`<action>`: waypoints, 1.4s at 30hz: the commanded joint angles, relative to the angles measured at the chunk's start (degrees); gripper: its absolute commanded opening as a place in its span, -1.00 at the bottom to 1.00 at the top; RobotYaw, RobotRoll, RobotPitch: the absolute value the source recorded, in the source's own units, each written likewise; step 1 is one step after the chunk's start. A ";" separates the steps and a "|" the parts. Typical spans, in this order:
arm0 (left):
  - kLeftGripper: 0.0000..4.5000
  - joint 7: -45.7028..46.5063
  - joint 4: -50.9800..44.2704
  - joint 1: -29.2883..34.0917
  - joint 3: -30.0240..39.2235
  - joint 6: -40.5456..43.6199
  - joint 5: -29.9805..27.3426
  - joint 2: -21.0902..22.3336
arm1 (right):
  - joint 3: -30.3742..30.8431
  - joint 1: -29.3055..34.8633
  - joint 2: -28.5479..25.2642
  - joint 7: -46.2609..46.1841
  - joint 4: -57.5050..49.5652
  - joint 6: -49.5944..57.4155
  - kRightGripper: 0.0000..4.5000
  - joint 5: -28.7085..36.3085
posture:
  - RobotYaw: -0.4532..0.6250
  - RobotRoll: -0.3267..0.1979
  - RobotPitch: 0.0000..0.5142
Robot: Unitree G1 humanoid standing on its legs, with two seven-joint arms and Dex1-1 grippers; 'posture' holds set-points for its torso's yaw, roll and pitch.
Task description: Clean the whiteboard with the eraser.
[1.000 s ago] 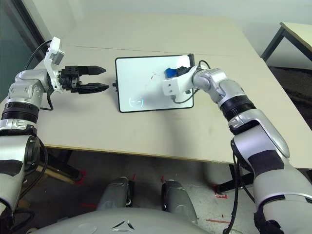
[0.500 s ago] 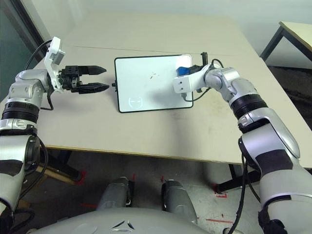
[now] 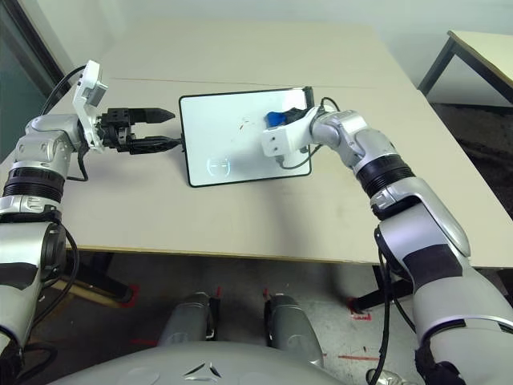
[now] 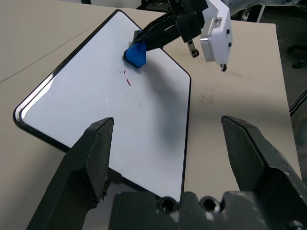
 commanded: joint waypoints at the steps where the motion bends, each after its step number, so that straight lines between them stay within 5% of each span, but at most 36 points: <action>1: 1.00 0.30 -0.44 -0.49 -0.22 0.09 0.45 0.03 | 0.93 -0.24 1.05 0.78 -1.29 0.33 -1.00 -0.53 | 0.13 0.25 -0.96; 21: 1.00 0.33 -0.44 -0.25 -0.03 -0.11 0.40 0.32 | 3.81 1.89 3.66 1.24 -3.65 -0.98 -1.00 -3.18 | 0.15 0.25 -0.97; 42: 1.00 0.30 0.15 -0.76 -0.08 -0.25 0.57 0.51 | 2.74 -1.78 -2.49 -2.84 5.91 -0.55 -1.00 -3.85 | 0.13 0.25 -0.95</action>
